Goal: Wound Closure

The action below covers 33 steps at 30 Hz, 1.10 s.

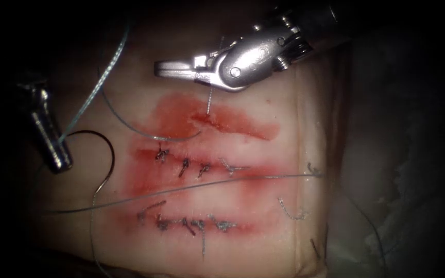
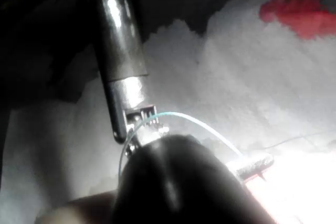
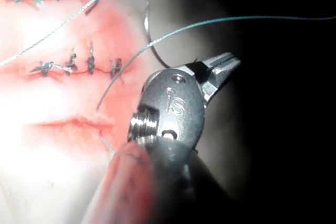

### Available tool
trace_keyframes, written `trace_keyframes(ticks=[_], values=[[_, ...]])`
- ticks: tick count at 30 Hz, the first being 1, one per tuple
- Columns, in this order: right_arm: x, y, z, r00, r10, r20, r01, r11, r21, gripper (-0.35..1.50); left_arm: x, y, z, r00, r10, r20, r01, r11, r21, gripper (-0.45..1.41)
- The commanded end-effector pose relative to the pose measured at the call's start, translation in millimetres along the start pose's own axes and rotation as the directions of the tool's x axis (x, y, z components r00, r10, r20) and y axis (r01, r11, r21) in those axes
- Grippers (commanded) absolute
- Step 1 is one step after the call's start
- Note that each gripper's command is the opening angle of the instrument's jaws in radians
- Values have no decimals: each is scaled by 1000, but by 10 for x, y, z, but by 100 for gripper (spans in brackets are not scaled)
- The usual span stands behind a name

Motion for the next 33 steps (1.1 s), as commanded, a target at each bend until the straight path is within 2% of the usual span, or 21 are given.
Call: trace_keyframes(ticks=[1, 2, 3, 4, 6, 8, 11, 14, 17, 19, 22, 24, 25, 26, 28, 30, 32, 33], values=[[2, 1, 3, 1000, 0, -3, 0, 1000, 8, -28, 4, 19, -7, 999, 11, 40, -9, 999, -32, 24], [0, 1, 2, 1000, 6, -7, -6, 1000, 12, -25, 16, 29, -12, 997, -14, 69, 18, 998, -59, 62], [-1, 1, 2, 1000, 12, -10, -12, 1000, 15, -21, 31, 39, -17, 994, -56, 96, 64, 994, -83, 74], [-2, 2, 2, 1000, 12, -14, -11, 1000, 20, -20, 67, 62, -29, 974, -155, 165, 177, 976, -126, 78], [-2, 3, 4, 1000, 17, -15, -17, 1000, 21, -18, 90, 82, -37, 957, -179, 230, 219, 962, -164, 93], [-3, 4, 6, 1000, 23, -17, -22, 1000, 19, -15, 102, 103, -46, 931, -215, 293, 273, 946, -174, 101], [-3, 7, 6, 999, 32, -18, -32, 999, 19, -13, 106, 116, -66, 901, -239, 361, 320, 929, -184, 125], [-1, 10, 7, 999, 47, -19, -47, 999, 19, -13, 114, 112, -73, 890, -246, 384, 337, 922, -189, 137], [1, 15, 10, 998, 55, -21, -54, 998, 19, -15, 122, 107, -86, 887, -249, 390, 342, 920, -191, 138], [2, 22, 13, 998, 62, -23, -61, 998, 18, -13, 134, 91, -111, 878, -280, 388, 381, 900, -211, 135], [1, 26, 15, 998, 66, -23, -65, 998, 18, -8, 145, 65, -148, 860, -320, 399, 454, 836, -308, 130], [1, 26, 16, 998, 65, -24, -65, 998, 19, -8, 146, 39, -181, 859, -319, 401, 483, 763, -428, 132], [1, 26, 18, 997, 71, -25, -71, 997, 20, -8, 141, 8, -214, 855, -343, 389, 512, 683, -521, 133], [2, 26, 18, 997, 77, -25, -76, 997, 20, -8, 139, -7, -228, 858, -337, 388, 510, 652, -561, 133], [2, 27, 19, 997, 76, -25, -76, 997, 20, -8, 132, -36, -254, 860, -293, 418, 506, 595, -624, 132], [2, 27, 20, 997, 76, -26, -75, 997, 21, -8, 118, -68, -277, 863, -195, 467, 490, 548, -677, 128], [3, 28, 23, 997, 75, -28, -74, 997, 22, -10, 91, -104, -290, 890, -94, 445, 430, 495, -755, 121], [3, 29, 24, 997, 74, -28, -74, 997, 23, -10, 83, -113, -286, 897, -79, 436, 417, 478, -773, 116]])
